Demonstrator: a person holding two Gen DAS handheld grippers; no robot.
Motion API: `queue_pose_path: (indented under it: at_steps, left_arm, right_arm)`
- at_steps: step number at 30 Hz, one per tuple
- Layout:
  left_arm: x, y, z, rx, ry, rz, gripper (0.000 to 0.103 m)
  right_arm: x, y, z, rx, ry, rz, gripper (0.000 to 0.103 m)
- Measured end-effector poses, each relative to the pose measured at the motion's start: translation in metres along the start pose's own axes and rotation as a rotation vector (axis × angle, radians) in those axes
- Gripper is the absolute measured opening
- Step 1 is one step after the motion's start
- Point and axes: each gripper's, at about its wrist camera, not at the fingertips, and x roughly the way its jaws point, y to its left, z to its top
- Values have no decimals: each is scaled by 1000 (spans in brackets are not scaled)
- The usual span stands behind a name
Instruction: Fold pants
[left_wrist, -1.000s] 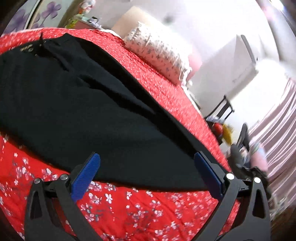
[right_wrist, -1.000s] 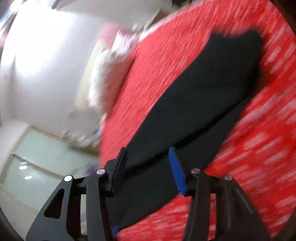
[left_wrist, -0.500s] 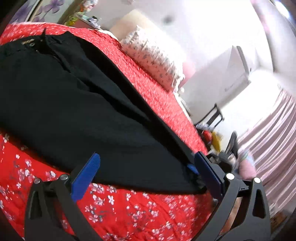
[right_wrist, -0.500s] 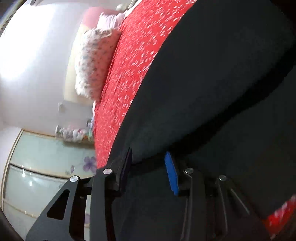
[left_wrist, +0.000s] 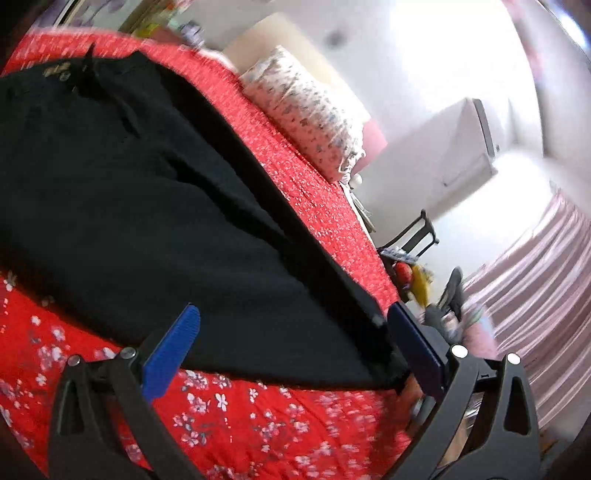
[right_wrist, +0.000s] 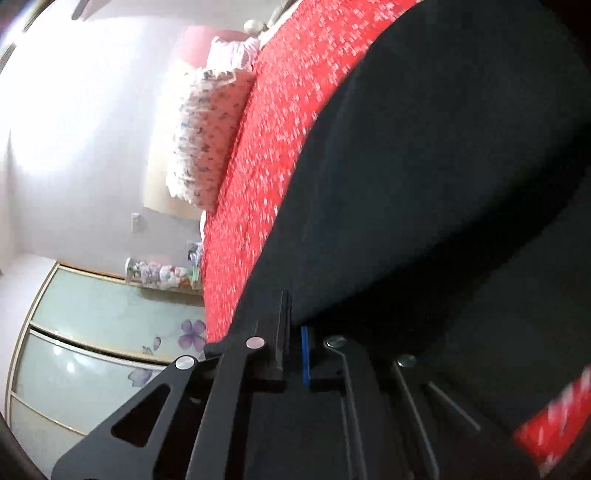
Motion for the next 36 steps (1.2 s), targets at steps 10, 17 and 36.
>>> queue_pose_path:
  at_steps: [10,17,36]
  left_arm:
    - [54,16,165,-86,76,341,101]
    - [150,57,249,-209,118,641,101]
    - [168,76,282,-172,-18,692,6]
  right_arm:
    - [10,-5,3,-48,87,-95,4]
    - [20,0,6,-107,132,-137,4]
    - [21,10,15,-228,169,-134,4]
